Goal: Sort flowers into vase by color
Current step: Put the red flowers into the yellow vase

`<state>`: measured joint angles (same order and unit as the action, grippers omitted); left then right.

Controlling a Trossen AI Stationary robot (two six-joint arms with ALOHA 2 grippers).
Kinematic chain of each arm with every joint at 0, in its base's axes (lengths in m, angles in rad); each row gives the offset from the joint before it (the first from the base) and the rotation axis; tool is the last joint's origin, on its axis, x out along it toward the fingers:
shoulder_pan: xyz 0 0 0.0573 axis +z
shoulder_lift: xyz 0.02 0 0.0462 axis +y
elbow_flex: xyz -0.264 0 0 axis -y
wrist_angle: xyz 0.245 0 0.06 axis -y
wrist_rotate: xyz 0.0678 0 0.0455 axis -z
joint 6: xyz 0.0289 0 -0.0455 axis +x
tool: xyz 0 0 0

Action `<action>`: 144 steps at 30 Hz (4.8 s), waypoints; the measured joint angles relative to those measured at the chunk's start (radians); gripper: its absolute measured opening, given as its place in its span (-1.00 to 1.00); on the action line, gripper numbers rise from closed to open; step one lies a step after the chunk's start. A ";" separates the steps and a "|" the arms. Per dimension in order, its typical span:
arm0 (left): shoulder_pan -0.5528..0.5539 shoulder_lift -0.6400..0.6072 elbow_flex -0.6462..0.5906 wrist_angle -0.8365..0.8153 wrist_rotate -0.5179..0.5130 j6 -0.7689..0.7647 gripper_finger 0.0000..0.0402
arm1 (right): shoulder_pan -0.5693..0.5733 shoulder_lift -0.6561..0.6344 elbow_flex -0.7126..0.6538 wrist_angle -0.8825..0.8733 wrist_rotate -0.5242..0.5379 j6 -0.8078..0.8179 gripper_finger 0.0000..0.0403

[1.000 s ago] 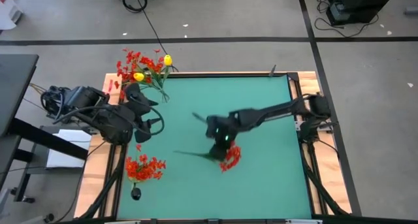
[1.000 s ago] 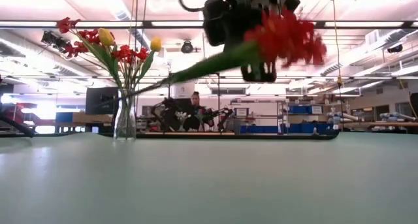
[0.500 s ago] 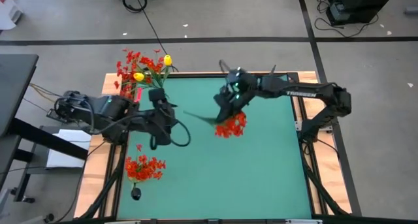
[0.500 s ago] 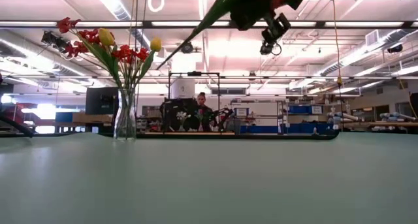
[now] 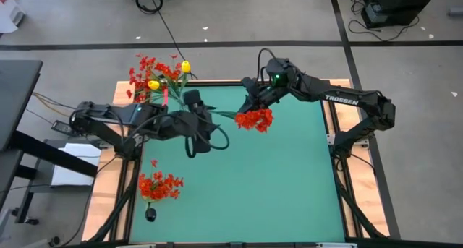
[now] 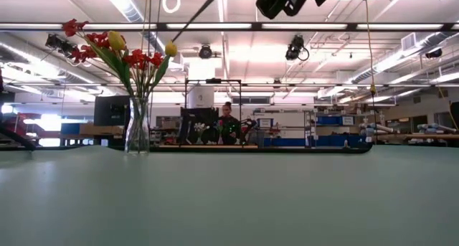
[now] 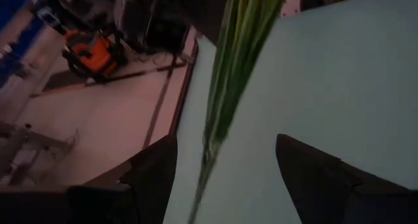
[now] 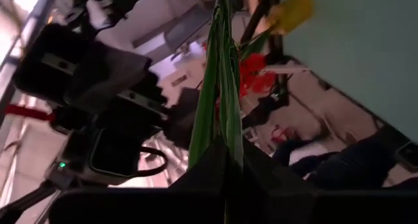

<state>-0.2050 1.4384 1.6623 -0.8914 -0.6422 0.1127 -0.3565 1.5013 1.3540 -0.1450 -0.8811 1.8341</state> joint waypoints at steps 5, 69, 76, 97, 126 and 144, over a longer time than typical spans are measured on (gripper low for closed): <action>0.019 0.039 0.000 0.064 0.007 0.094 0.23 | 0.003 0.000 0.000 0.029 -0.011 0.021 -0.84; 0.038 -0.233 -0.186 0.080 0.130 -0.204 -0.98 | 0.109 -0.331 0.001 -0.159 0.682 -1.123 0.01; -0.095 -0.409 -0.371 0.172 0.084 -0.254 -0.98 | 0.208 -0.341 0.001 -0.194 0.793 -1.130 0.01; -0.371 -0.964 -0.608 0.104 0.151 -0.199 -0.98 | 0.444 -0.286 -0.001 -0.309 1.439 -1.207 -0.02; -0.379 -1.434 -0.879 0.262 1.198 -0.285 -0.98 | 0.671 -0.165 0.000 -0.317 1.775 -0.806 -0.26; -0.376 -1.433 -1.046 0.378 1.182 -0.204 -0.98 | 0.677 -0.159 0.000 -0.323 1.740 -0.756 -0.26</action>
<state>-0.5808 0.0051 0.6160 -0.5138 0.5395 -0.0910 0.3206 1.3426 1.3544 -0.4678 0.8585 1.0782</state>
